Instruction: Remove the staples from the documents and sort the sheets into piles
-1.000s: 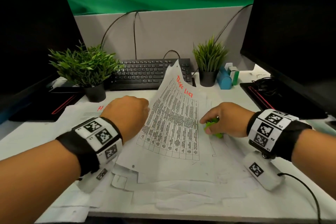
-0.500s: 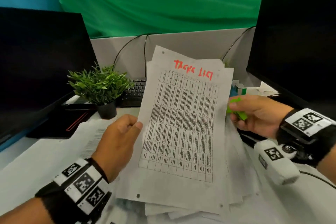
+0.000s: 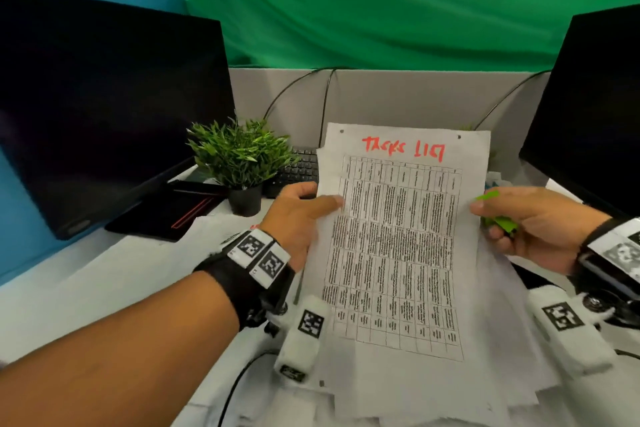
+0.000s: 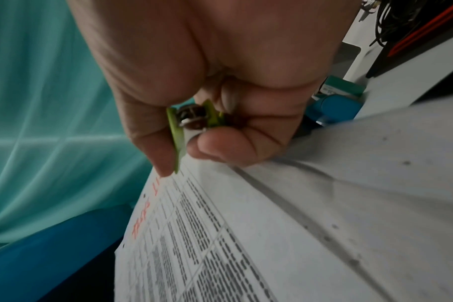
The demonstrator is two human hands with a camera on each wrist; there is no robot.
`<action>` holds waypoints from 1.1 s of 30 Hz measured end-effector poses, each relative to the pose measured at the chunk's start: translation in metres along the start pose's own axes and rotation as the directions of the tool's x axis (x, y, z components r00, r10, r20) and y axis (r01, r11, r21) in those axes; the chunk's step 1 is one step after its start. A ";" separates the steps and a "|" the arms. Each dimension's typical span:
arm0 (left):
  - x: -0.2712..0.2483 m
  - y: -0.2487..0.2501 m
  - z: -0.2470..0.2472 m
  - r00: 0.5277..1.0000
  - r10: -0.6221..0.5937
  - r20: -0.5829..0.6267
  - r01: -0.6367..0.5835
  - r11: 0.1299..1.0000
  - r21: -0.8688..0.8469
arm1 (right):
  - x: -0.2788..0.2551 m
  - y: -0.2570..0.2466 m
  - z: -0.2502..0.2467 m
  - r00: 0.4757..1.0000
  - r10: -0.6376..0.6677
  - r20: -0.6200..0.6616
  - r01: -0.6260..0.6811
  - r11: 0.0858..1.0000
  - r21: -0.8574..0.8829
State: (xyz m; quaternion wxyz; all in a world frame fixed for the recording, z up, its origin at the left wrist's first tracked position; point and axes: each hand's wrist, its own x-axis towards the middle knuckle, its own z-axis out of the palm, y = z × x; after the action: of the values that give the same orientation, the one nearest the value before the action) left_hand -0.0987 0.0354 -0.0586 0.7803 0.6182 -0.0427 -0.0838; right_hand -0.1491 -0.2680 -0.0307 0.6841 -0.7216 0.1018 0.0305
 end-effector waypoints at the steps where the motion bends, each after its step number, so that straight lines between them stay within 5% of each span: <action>1: 0.002 0.001 0.001 1.000 -0.001 0.020 0.001 1.000 0.001 | -0.001 0.000 -0.001 1.000 0.008 0.001 -0.008 1.000 -0.017; 5: 0.003 -0.002 0.001 0.998 -0.011 0.056 0.012 1.000 -0.016 | -0.001 0.001 -0.003 0.999 0.039 -0.012 -0.039 0.996 -0.079; 7: 0.000 -0.005 0.003 0.998 -0.018 0.054 0.020 0.999 -0.029 | 0.005 0.003 -0.002 0.984 -0.065 -0.164 0.050 0.995 -0.090; 10: -0.004 -0.009 0.009 0.999 -0.052 0.004 0.052 0.996 -0.072 | 0.005 0.001 0.010 0.841 -0.299 -0.451 0.241 0.953 -0.183; 13: -0.007 -0.009 0.014 0.996 -0.087 -0.018 0.085 0.994 -0.073 | -0.009 -0.004 0.040 0.881 -0.381 -0.281 0.314 0.914 -0.257; 16: -0.010 -0.008 0.019 0.998 -0.069 -0.012 0.068 0.996 -0.054 | -0.025 -0.008 0.078 0.912 -0.411 -0.020 0.337 0.774 -0.537; 21: -0.016 -0.008 0.023 0.999 -0.001 -0.051 0.000 1.000 -0.022 | -0.031 -0.010 0.114 0.820 -0.562 0.108 0.406 0.438 -0.802; 26: -0.021 -0.010 0.024 0.997 0.030 -0.070 -0.033 0.998 -0.044 | -0.024 0.002 0.123 0.734 -0.665 0.138 0.504 0.398 -0.767; 33: -0.028 -0.012 0.032 0.995 0.071 -0.070 -0.072 0.997 -0.006 | -0.028 0.008 0.126 0.691 -0.717 0.092 0.509 0.392 -0.767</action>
State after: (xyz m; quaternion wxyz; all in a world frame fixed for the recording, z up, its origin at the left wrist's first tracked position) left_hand -0.1322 0.0071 -0.0623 0.7866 0.6154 -0.0374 -0.0345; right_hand -0.1658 -0.1399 -0.0416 0.2684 -0.9152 -0.1091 -0.2801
